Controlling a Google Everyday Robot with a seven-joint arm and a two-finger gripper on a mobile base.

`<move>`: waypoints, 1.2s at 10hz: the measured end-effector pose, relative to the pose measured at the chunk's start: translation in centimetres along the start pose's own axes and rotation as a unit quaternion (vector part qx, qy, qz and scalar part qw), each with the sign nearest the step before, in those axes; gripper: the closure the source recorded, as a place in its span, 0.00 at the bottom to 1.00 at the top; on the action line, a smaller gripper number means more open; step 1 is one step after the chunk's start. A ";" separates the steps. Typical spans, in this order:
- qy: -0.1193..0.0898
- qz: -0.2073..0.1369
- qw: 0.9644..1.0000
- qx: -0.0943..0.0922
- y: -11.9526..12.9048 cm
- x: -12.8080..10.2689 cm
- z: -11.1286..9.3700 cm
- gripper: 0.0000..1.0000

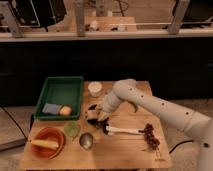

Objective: Wipe purple bowl with eraser

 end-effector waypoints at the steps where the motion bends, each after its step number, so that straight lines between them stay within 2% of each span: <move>1: 0.002 -0.002 1.000 0.002 -1.0 0.1 -0.3 1.00; 5: 0.004 -0.028 1.000 0.000 -3.8 -1.3 -0.3 1.00; 8: -0.001 -0.055 0.998 -0.011 -4.7 -3.5 0.8 1.00; 9: -0.006 -0.064 0.998 -0.019 -4.4 -4.4 1.6 1.00; 12: -0.021 -0.061 0.997 -0.030 -2.3 -4.3 3.2 1.00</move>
